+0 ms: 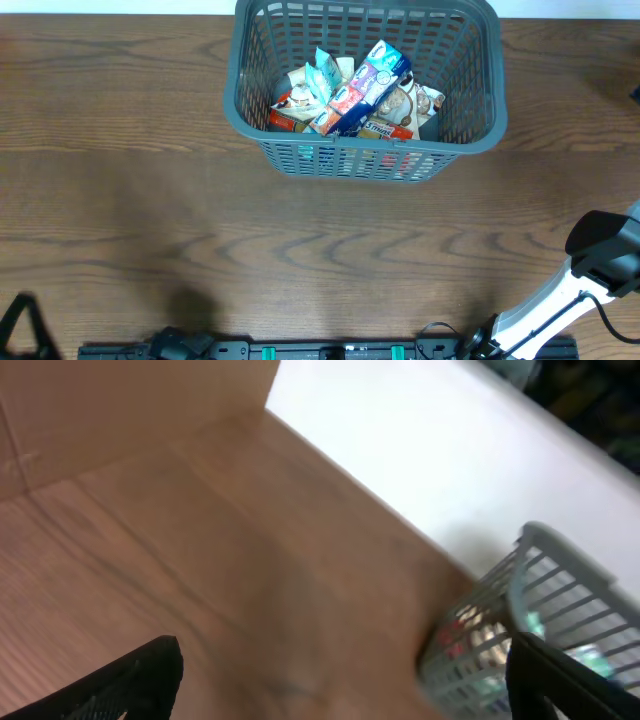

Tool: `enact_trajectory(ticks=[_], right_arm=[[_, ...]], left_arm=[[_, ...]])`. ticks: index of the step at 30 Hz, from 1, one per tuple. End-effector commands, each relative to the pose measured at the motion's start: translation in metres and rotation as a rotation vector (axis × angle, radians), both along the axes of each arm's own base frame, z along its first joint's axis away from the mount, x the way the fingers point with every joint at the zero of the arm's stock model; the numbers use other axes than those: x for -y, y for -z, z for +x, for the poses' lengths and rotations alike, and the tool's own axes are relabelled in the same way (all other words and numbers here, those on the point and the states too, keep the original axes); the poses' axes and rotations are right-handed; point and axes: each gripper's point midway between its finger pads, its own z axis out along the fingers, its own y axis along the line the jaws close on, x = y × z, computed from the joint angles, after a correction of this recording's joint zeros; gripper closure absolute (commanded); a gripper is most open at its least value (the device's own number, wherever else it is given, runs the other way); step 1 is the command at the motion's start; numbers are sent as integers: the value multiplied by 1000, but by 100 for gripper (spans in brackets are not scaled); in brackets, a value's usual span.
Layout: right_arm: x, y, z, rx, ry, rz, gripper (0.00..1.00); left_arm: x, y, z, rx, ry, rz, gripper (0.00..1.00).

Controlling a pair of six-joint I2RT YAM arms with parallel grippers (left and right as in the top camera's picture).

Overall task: Pack container
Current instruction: 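Open the left gripper and pull the left arm back from the basket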

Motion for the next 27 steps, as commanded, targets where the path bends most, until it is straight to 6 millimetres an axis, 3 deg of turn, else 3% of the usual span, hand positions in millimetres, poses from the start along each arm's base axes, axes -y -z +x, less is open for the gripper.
enact_trajectory(ticks=[1, 5, 6, 18, 23, 27], right_arm=[[1, -5, -4, 12, 19, -6, 1], [1, -5, -4, 12, 20, -6, 1], [1, -5, -4, 12, 19, -6, 1], [1, -5, -4, 12, 19, -6, 1], [1, -5, -4, 12, 20, -6, 1], [1, -5, -4, 12, 19, -6, 1]], left_arm=[[-8, 13, -21, 1, -14, -25, 9], [-11, 17, -30, 19, -11, -34, 8], [-11, 18, -31, 18, -11, -33, 1], [-10, 18, -30, 19, -8, -47, 1], [-3, 34, -19, -54, 8, -23, 1], [5, 47, 1, -105, 7, 0, 1]])
